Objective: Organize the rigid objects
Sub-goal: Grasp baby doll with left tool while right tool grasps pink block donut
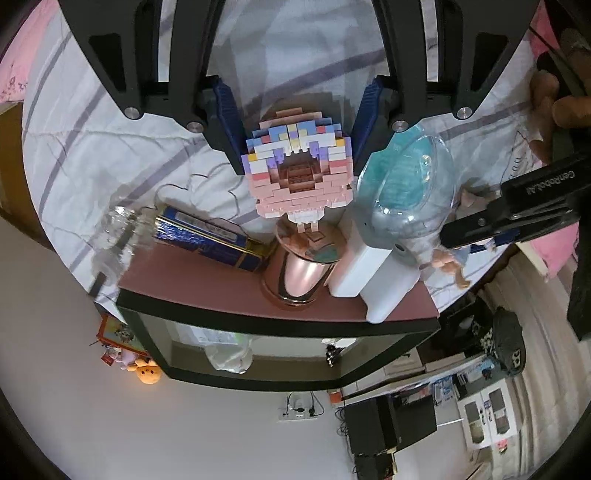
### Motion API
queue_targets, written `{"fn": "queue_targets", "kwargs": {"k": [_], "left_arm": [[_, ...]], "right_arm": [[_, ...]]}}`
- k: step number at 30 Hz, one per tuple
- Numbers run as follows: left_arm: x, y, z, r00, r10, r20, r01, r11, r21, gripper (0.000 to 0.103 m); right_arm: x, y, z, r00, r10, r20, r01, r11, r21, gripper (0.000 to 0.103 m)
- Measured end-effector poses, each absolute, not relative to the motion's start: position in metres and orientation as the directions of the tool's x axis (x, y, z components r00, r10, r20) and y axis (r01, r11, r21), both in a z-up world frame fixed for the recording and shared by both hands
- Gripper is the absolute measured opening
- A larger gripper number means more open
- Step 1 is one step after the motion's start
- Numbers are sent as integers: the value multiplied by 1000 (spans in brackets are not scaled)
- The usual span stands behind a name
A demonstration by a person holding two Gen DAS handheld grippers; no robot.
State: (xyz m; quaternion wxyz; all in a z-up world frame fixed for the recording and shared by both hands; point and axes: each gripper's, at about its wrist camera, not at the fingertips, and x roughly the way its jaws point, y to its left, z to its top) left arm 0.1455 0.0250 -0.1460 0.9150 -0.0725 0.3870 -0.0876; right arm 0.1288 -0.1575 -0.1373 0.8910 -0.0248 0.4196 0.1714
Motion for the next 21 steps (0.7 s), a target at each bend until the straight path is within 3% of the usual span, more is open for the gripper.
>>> {"fn": "queue_targets", "kwargs": {"k": [21], "left_arm": [[115, 29, -114, 736, -246, -630, 128, 965, -227, 58]], "right_arm": [[116, -181, -89, 646, 346, -681, -330, 930, 160, 55]]}}
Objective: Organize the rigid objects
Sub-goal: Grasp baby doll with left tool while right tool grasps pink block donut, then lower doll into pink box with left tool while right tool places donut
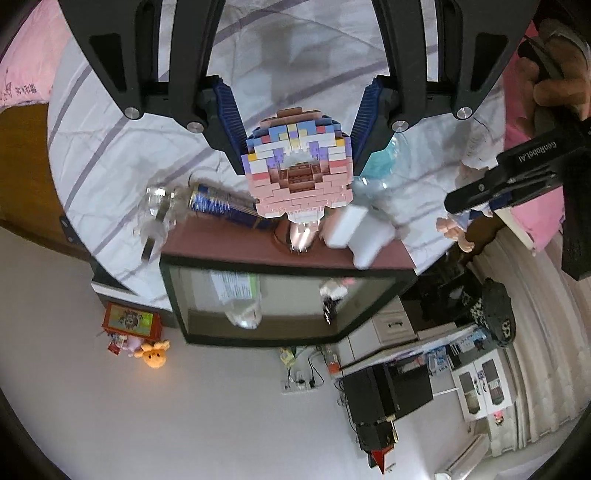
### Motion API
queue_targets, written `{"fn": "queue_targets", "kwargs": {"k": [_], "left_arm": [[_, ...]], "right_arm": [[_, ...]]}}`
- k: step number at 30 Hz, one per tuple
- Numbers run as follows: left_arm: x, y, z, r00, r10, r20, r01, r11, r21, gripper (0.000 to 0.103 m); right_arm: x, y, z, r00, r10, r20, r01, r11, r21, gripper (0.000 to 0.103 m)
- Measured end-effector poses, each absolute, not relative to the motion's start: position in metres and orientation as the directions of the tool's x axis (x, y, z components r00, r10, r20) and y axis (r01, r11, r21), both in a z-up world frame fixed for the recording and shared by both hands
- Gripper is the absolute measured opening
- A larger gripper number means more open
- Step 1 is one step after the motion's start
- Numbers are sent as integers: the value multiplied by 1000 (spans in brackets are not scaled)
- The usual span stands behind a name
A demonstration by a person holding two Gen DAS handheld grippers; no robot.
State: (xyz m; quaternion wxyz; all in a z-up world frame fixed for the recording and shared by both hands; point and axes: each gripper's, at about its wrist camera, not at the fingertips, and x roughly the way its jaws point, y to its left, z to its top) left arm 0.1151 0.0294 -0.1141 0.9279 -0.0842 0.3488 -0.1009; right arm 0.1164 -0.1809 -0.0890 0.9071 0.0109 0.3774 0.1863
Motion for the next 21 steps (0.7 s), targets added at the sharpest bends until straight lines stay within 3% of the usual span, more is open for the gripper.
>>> {"fn": "queue_targets", "kwargs": {"k": [11, 21], "left_arm": [[161, 13, -56, 790, -259, -556, 193, 965, -176, 58], [260, -2, -32, 774, -294, -560, 218, 955, -199, 58]], "right_arm": [[167, -179, -21, 714, 350, -606, -353, 928, 120, 55], [267, -181, -12, 690, 316, -652, -286, 945, 156, 55]]}}
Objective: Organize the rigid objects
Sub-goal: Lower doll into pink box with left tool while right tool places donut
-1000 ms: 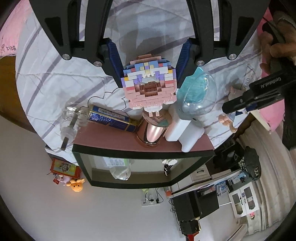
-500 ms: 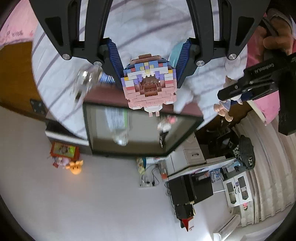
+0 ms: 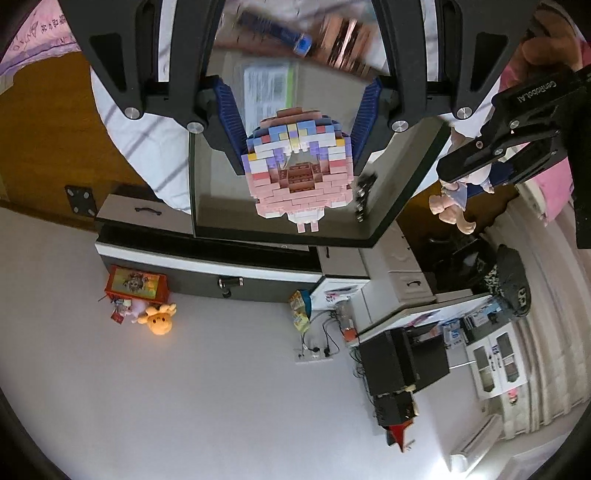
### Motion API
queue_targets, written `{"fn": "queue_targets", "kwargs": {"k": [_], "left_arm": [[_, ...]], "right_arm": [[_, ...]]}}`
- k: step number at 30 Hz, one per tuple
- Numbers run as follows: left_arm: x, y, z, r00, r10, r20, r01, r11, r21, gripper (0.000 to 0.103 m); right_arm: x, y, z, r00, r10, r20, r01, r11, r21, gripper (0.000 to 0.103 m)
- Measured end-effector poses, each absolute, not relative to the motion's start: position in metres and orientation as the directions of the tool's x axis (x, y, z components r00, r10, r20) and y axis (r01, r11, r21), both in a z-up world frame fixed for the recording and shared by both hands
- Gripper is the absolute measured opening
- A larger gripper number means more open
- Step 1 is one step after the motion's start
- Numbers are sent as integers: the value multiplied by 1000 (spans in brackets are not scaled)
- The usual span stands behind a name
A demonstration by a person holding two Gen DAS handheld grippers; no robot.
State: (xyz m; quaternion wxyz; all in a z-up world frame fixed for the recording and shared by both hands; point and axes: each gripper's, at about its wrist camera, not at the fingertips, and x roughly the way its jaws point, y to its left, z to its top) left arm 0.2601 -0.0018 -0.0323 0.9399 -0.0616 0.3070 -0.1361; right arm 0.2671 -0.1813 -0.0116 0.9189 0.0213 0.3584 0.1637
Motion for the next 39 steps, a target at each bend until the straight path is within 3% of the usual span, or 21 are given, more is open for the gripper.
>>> {"fn": "queue_targets", "kwargs": {"k": [9, 20, 22, 23, 24, 27, 30, 39], "left_arm": [[336, -18, -55, 720, -275, -637, 196, 961, -194, 58], [362, -28, -91, 651, -251, -717, 169, 968, -186, 59], [361, -26, -91, 652, -232, -722, 154, 973, -173, 62], [361, -25, -89, 659, -224, -718, 149, 975, -167, 73], [360, -25, -86, 668, -218, -712, 147, 976, -161, 87], [347, -22, -73, 706, -197, -681, 136, 980, -143, 103], [334, -19, -63, 724, -185, -664, 125, 983, -137, 103], [280, -9, -32, 785, -162, -598, 103, 986, -132, 103]], "right_arm": [[334, -200, -48, 626, 282, -727, -189, 960, 209, 55], [361, -207, -80, 564, 261, -784, -144, 965, 218, 55], [360, -207, -80, 562, 262, -784, -143, 965, 219, 62], [360, -208, -79, 567, 258, -783, -137, 966, 219, 83], [359, -208, -78, 576, 255, -777, -132, 967, 220, 90], [355, -208, -72, 586, 261, -767, -125, 964, 233, 91], [348, -212, -66, 605, 263, -751, -102, 962, 254, 103], [298, -207, -36, 670, 292, -683, -141, 953, 269, 103]]}}
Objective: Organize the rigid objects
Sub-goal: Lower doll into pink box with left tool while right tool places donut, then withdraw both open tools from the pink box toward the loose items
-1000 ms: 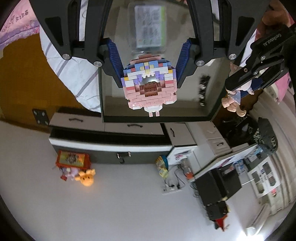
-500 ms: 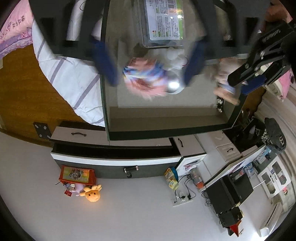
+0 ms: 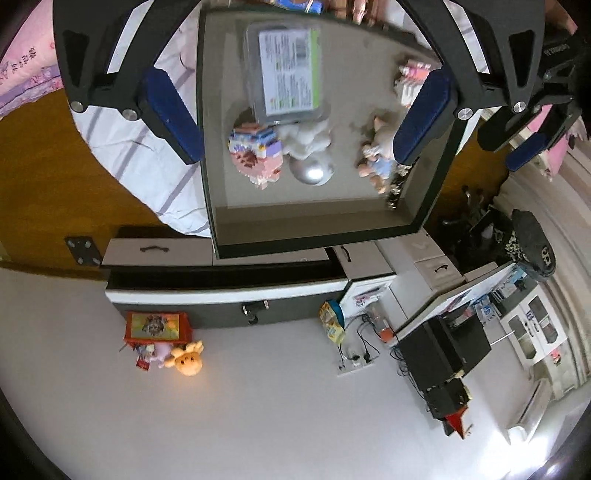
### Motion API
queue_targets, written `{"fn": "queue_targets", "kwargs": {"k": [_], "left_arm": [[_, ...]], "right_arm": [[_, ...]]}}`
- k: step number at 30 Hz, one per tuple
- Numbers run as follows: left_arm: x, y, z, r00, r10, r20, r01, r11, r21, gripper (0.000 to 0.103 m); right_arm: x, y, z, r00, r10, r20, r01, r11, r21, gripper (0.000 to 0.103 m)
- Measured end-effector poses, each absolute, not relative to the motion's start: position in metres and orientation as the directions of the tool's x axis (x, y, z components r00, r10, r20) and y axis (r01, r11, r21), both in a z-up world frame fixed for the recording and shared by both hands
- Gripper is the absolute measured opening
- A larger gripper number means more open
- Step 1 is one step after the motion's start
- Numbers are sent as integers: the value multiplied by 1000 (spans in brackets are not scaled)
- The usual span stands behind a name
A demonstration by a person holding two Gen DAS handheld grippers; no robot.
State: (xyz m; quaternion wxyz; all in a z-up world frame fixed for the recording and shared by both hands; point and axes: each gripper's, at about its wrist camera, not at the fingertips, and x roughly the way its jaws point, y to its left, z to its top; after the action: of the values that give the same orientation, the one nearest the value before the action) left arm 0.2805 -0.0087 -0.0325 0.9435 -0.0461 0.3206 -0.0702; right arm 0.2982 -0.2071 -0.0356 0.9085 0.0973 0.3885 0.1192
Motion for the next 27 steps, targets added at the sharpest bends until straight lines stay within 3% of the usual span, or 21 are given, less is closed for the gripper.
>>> {"fn": "queue_targets", "kwargs": {"k": [12, 27], "left_arm": [[185, 0, -8, 829, -157, -537, 86, 984, -156, 103], [82, -5, -28, 857, -96, -507, 38, 992, -123, 103]], "right_arm": [[200, -213, -11, 749, 243, -617, -136, 967, 216, 103], [84, -216, -24, 812, 171, -558, -106, 983, 148, 103]]}}
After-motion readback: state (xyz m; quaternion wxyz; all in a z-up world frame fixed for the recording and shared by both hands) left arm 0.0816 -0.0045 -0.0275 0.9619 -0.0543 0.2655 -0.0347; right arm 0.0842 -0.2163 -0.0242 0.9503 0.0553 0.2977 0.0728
